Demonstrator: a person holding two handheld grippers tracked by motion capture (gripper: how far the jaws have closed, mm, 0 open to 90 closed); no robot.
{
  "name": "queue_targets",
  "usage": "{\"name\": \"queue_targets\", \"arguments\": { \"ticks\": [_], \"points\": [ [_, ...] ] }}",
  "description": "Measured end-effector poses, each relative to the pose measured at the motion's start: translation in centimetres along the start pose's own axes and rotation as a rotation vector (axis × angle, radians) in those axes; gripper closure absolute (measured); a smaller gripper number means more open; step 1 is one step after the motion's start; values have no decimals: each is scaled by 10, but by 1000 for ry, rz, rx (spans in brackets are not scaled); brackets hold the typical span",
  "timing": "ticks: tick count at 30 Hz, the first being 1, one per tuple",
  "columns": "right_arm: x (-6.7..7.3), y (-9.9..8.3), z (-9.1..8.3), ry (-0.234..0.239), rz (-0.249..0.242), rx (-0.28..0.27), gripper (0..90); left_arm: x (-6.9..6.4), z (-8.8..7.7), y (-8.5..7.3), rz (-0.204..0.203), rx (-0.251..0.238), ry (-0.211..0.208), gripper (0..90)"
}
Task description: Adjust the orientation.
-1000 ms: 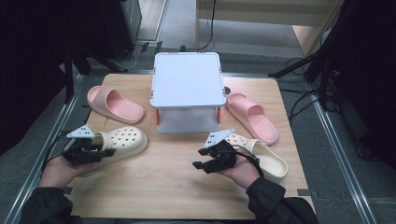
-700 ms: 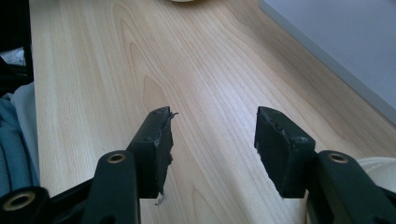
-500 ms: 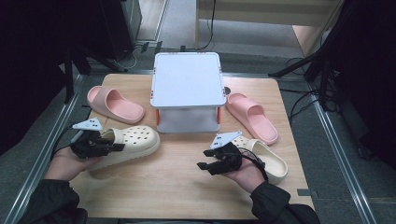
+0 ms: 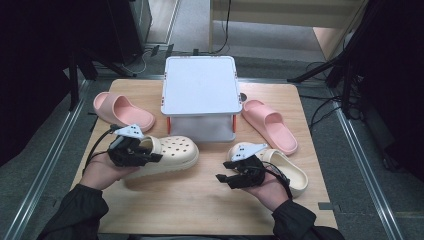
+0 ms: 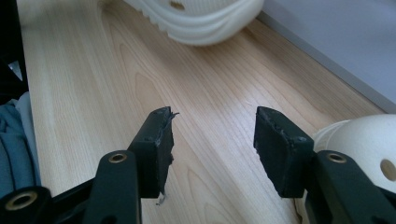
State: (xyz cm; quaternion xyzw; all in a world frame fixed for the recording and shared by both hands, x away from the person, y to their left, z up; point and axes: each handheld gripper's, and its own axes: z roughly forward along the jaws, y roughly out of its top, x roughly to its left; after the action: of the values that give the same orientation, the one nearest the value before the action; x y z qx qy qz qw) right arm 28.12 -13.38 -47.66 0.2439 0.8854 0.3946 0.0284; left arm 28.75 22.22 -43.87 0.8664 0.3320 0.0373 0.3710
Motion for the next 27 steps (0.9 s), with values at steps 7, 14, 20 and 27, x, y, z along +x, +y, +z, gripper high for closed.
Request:
{"name": "queue_targets", "arguments": {
  "ticks": [7,14,20,27],
  "points": [
    [2,-3,-1,-9,10,-4,482,-13,18,11,27,19,-31,757],
    [4,-5,-3,-18,31,-23,483,-26,44,19,38,61,-67,753],
    [3,-4,-3,-33,70,-49,526,-29,54,17,40,92,-81,743],
    [5,-2,-2,-37,74,-74,547,-28,47,14,53,96,-105,631]
  ]
}}
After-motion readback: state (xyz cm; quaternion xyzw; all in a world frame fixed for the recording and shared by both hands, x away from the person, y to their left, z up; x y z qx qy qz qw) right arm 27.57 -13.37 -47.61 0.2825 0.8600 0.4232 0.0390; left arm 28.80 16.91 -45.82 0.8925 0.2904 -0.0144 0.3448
